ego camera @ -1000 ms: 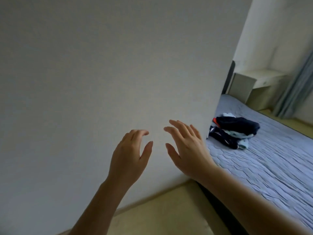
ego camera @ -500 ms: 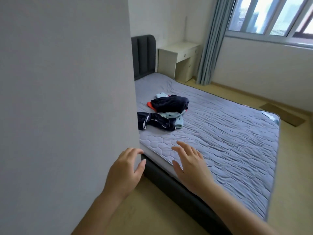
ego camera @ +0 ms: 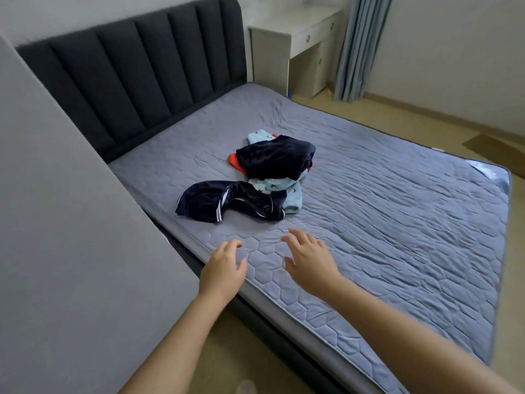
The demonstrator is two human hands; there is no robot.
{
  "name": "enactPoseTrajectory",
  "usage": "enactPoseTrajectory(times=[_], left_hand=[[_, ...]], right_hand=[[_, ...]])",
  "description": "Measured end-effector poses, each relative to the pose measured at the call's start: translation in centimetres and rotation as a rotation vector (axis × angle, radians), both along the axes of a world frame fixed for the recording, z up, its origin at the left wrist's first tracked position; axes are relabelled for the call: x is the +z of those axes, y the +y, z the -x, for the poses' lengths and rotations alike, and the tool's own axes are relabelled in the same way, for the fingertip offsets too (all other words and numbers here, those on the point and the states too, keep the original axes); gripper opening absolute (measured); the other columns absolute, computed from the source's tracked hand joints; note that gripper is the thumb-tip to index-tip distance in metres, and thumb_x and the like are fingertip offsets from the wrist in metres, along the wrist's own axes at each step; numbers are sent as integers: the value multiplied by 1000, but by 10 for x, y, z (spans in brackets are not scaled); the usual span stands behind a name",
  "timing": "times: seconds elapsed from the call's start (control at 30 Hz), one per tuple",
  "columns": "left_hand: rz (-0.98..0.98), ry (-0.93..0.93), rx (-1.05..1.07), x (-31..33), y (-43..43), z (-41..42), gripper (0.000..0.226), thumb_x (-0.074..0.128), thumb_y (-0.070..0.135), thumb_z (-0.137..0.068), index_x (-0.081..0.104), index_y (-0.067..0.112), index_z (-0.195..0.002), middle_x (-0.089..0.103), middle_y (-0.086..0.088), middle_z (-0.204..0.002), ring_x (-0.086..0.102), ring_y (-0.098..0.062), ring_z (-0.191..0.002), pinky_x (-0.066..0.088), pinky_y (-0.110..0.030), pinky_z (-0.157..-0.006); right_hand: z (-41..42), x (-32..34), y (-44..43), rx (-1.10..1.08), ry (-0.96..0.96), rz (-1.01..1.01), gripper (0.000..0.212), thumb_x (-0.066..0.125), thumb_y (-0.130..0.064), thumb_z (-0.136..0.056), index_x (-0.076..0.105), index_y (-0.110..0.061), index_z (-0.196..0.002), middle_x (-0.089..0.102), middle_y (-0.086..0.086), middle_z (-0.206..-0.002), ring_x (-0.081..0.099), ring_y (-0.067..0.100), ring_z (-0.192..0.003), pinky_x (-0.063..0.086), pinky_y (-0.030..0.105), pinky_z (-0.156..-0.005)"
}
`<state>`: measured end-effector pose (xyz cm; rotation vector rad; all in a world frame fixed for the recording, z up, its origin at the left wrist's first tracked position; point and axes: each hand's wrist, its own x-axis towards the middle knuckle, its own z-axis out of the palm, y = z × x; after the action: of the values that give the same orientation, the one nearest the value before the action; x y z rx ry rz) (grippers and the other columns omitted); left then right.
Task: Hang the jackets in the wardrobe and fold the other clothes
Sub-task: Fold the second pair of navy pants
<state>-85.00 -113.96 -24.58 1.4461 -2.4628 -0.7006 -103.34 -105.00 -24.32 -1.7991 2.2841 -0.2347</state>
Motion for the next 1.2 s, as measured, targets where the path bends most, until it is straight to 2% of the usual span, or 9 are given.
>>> enactPoseTrajectory(times=[0.3, 0.53, 0.67, 0.77, 0.83, 0.93, 1.03, 1.13, 1.2], left_hand=[[-203, -491, -112, -163, -199, 131, 49, 53, 29, -91, 35, 18, -136, 39, -5, -136, 42, -25, -122, 43, -35, -92], [51, -725, -261, -324, -318, 195, 77, 63, 42, -84, 19, 26, -145, 22, -3, -149, 32, -24, -131, 39, -34, -93], [138, -802, -309, -388, -359, 213, 86, 63, 40, -86, 7, 26, -150, 4, -7, -159, 10, -30, -145, 32, -38, -105], [272, -861, -346, -418, -388, 224, 86, 63, 27, -88, 5, 28, -151, -4, -9, -160, -6, -33, -146, 18, -46, -115], [275, -855, -358, -434, -404, 231, 66, 58, 17, -90, 26, 30, -146, 5, -9, -159, -4, -33, -146, 15, -49, -115], [-23, -686, -320, -452, -411, 236, 34, 47, 8, -89, 59, 23, -117, 51, -10, -134, 38, -30, -131, 33, -44, -105], [-317, -438, -193, -456, -386, 232, 23, 46, 9, -88, 60, 12, -106, 63, -19, -112, 56, -38, -106, 43, -35, -80], [-433, -400, -302, -457, -331, 220, 21, 47, 13, -88, 61, 12, -104, 63, -20, -112, 58, -38, -106, 44, -34, -79], [-552, -415, -434, -456, -281, 215, 21, 44, 12, -87, 60, 12, -101, 63, -20, -114, 57, -37, -106, 45, -35, -81]], right_hand=[[108, -158, -151, -196, -78, -355, 67, 52, -25, -93, 15, -25, -149, 13, 5, -158, 18, 28, -143, 37, 44, -104], [140, -322, -266, -206, -139, -438, 60, 51, -10, -90, 27, -25, -142, 7, 4, -158, 28, 30, -134, 43, 42, -94], [149, -383, -314, -221, -205, -430, 69, 48, 1, -85, 29, -36, -141, -18, 7, -158, 35, 29, -126, 44, 37, -84], [158, -417, -341, -193, -201, -366, 78, 49, 7, -82, 28, -40, -141, -24, 6, -157, 39, 28, -115, 41, 33, -74], [163, -437, -353, -157, -162, -380, 78, 53, 6, -81, 28, -34, -143, -11, 5, -159, 38, 29, -115, 42, 34, -77], [167, -455, -359, -205, -164, -426, 49, 53, 4, -83, 40, -12, -127, 41, 12, -132, 46, 31, -115, 37, 34, -75], [168, -461, -335, -261, -134, -480, 31, 48, 3, -88, 48, -7, -118, 52, 12, -119, 53, 31, -113, 38, 35, -75], [174, -458, -278, -305, -101, -651, 30, 41, -1, -92, 53, -10, -118, 57, 11, -121, 51, 31, -119, 44, 36, -89], [185, -448, -224, -385, -88, -793, 29, 41, 1, -91, 56, -15, -111, 58, 10, -119, 54, 30, -116, 45, 34, -83]])
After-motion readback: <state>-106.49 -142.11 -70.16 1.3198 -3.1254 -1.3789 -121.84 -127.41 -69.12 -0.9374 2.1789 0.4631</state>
